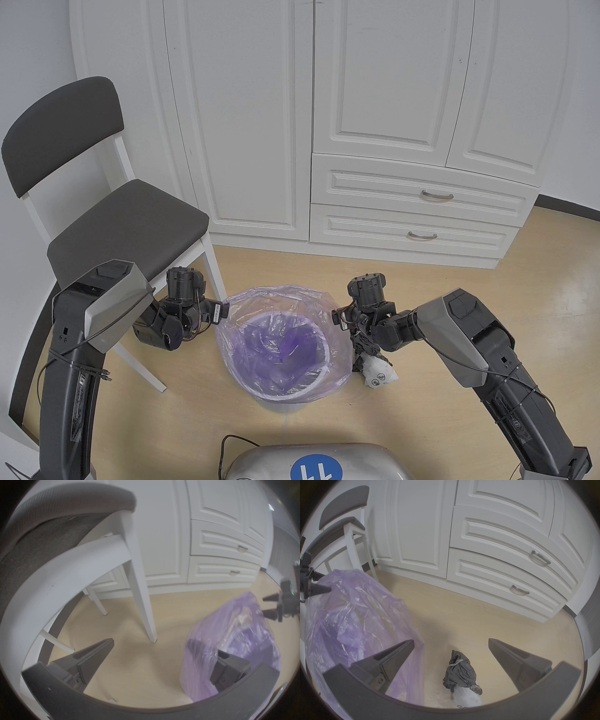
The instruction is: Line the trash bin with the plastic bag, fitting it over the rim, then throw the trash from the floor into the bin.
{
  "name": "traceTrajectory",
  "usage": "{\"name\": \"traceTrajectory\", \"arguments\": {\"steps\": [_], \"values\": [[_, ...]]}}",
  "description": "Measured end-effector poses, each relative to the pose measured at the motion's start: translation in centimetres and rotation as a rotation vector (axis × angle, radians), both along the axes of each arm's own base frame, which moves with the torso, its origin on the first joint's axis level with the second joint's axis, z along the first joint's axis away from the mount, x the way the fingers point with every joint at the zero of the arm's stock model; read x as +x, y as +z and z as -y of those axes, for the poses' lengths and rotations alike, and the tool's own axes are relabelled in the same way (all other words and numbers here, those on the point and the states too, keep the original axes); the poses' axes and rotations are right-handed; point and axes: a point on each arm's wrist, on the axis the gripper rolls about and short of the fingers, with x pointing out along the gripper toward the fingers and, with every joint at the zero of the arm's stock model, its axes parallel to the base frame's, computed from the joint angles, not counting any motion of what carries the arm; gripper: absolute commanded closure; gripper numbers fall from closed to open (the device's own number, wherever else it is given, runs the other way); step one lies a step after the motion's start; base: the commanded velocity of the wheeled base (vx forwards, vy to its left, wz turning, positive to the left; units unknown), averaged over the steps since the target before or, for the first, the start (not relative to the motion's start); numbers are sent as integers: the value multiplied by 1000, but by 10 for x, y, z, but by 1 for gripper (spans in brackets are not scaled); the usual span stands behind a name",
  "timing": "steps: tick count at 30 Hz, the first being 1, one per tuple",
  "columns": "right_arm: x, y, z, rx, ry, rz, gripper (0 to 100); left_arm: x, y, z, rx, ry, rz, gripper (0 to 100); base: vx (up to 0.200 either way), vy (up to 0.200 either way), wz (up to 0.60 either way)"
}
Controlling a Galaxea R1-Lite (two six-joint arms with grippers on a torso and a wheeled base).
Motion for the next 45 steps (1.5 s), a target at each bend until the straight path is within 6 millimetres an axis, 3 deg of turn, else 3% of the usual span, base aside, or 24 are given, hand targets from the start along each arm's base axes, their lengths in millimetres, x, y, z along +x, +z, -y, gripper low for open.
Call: {"name": "traceTrajectory", "arguments": {"steps": [9,17,24,29,36,45], "values": [[3,-11,9,33,-13,-22,0,23,-26,-1,-28,82,1,0,0,0,0],[-2,-23,13,-2,-11,-111,0,21,-51,-4,17,98,-182,0,0,0,0],[-8,-28,16,-51,-13,-219,0,15,-50,-12,47,109,-284,0,0,0,0],[-6,-16,15,-13,-26,-188,0,7,-41,-16,40,111,-290,0,0,0,0],[-5,20,11,31,-30,-135,0,-13,-27,-19,15,88,-264,0,0,0,0],[-41,42,25,-93,51,-233,0,-52,-18,-19,-8,42,-235,0,0,0,0]]}}
